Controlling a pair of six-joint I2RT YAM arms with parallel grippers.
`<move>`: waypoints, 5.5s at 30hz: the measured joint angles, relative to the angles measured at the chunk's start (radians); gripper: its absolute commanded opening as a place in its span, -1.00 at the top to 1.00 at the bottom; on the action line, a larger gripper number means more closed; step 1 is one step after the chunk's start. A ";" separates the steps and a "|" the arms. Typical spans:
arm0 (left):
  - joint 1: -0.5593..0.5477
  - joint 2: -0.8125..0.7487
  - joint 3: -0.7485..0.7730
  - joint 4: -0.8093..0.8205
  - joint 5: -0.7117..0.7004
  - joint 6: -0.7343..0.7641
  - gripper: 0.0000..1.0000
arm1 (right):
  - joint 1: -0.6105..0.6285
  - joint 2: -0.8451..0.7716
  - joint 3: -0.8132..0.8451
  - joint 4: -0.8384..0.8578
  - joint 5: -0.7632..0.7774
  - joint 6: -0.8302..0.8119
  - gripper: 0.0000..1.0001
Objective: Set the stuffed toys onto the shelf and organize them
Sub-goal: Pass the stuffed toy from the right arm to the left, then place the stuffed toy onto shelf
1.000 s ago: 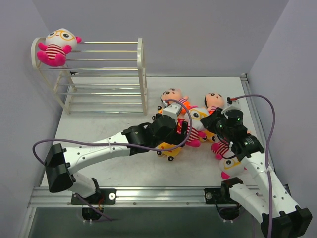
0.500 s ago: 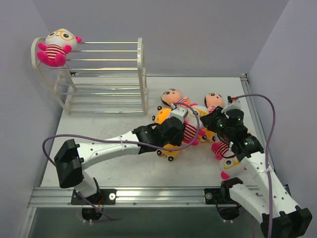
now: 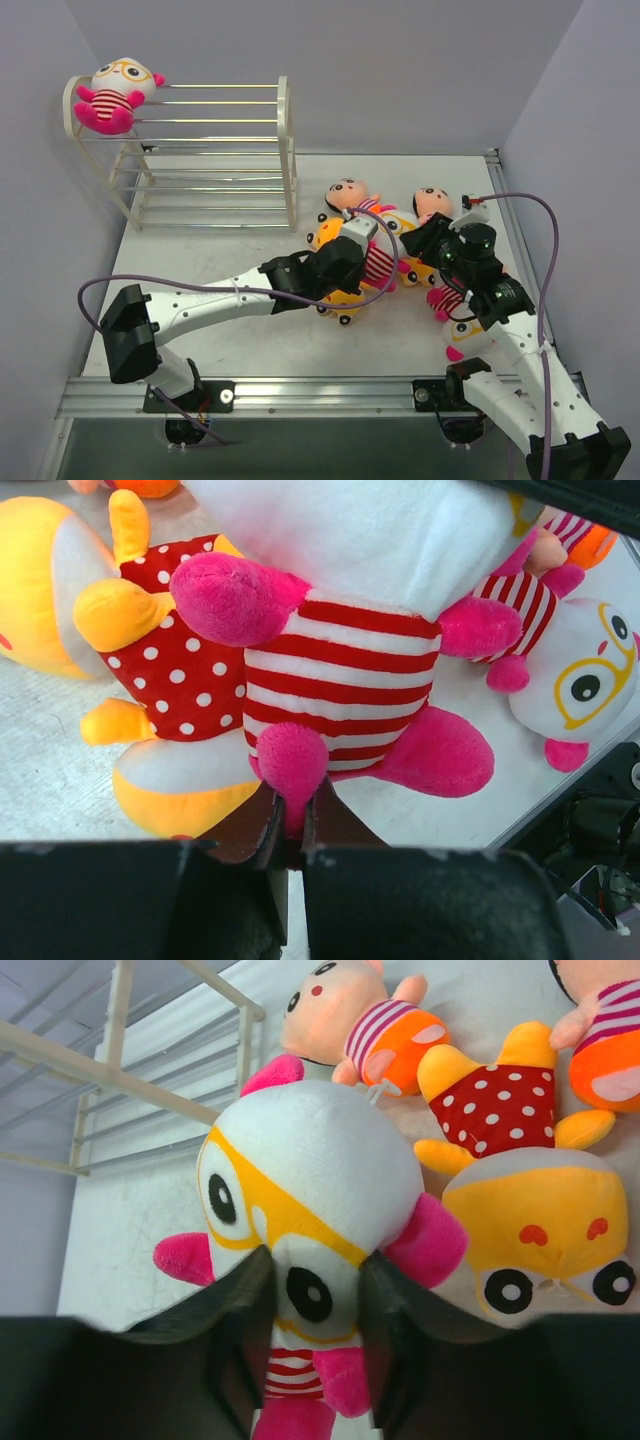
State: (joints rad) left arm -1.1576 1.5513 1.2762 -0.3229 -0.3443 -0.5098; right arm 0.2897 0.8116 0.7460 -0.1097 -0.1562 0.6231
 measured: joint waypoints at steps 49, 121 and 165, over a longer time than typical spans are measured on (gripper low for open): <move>0.685 -0.354 0.469 -0.087 0.252 0.259 0.95 | 0.000 -0.356 0.013 0.063 0.217 -0.243 -0.99; 1.363 0.160 0.920 -0.562 0.818 0.160 0.32 | 0.085 -0.233 -0.037 0.105 0.174 -0.311 -0.97; 1.363 -0.030 0.782 -0.395 0.631 0.124 -0.67 | 0.092 -0.217 -0.037 0.106 0.174 -0.313 -0.95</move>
State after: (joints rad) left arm 0.2054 1.5215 2.0583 -0.7181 0.2863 -0.3859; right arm 0.3813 0.5941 0.7094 -0.0036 0.0174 0.3103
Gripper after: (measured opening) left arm 0.871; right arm 0.980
